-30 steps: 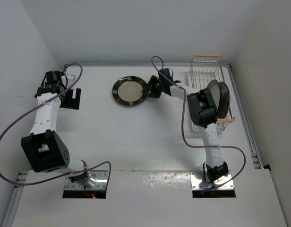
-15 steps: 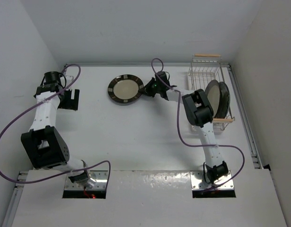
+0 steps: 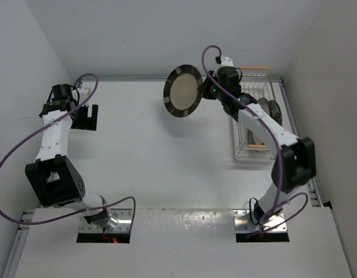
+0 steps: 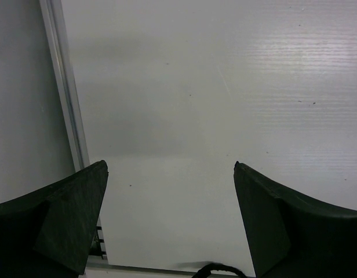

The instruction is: Load the plates into the dish rack

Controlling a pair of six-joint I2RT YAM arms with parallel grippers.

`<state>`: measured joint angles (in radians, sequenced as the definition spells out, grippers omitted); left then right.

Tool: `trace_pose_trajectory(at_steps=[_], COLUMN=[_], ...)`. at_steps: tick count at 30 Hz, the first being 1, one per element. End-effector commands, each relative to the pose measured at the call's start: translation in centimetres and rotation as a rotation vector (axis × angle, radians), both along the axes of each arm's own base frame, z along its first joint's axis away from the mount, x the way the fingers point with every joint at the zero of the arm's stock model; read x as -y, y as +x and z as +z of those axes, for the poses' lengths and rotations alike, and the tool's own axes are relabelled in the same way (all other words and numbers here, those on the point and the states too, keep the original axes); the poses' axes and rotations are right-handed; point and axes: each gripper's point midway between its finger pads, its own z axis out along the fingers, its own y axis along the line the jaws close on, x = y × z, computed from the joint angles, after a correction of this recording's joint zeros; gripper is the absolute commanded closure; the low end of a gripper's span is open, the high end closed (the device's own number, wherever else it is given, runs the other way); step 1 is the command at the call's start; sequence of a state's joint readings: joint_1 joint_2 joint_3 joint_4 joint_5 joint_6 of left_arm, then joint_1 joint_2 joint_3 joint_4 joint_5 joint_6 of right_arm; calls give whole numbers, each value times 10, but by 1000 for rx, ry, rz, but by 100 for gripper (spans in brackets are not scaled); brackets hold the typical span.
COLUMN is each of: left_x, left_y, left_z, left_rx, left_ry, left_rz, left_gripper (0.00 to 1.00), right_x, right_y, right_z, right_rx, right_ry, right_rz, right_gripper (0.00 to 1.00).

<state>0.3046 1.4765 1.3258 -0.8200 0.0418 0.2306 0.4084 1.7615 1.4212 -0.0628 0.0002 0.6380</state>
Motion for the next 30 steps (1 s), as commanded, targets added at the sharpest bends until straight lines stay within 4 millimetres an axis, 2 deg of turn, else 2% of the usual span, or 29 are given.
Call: trace_pose_trajectory(at_steps=[1,2,3,4,5,6,8,10,11,12,13,15,16,18,19,24,30], left_x=[4,6,8,8,11,13,15,17,20,22,21,25,25,29,29,31,34], left_y=[11,12,13,13,13,16,15,17,17,18,19,20,20,19,19,19,16], left_z=[17,17,17,17,17,21,20,24,24,24,27,28,28,27,27,30,36], left_rx=[69,73,75,75,79,93,87,99,98,101,109,115,115,106,106,118,128], left_ry=[-36,-49,-56,-57,-68,-77,-93,-99,-99,-107,-104,-122,-122,-126,-126,-129,-133], left_rz=[-19,-29,-35,-35,-44,-53,-52,-59,-68,-74,-75,-88,-88,-97,-97,-103,-109], left_gripper=[6,6,6,6,6,6,6,6,6,6,6,6,6,6,6,6,6], right_x=[43,60,72,84,104,112,149,169,190,196,205,217,215,223,223,233,235], right_y=[-8,-25,-30,-42,-52,-58,-82,-99,-114,-118,-123,-136,-136,-140,-139,-132,-120], right_z=[136,159,166,183,197,198,226,224,235,226,225,224,218,213,207,205,199], right_rx=[406,461,478,523,546,551,594,581,587,571,561,555,547,531,521,528,536], right_ry=[-82,-128,-154,-192,-228,-289,-364,-489,-503,-583,-602,-646,-662,-695,-714,-779,-849], right_rz=[-107,-139,-177,-199,-275,-284,-412,-442,-529,-528,-561,-588,-576,-589,-580,-578,-529], right_gripper=[100,100,100,100,100,100,100,100,100,100,100,100,100,100,100,100,100])
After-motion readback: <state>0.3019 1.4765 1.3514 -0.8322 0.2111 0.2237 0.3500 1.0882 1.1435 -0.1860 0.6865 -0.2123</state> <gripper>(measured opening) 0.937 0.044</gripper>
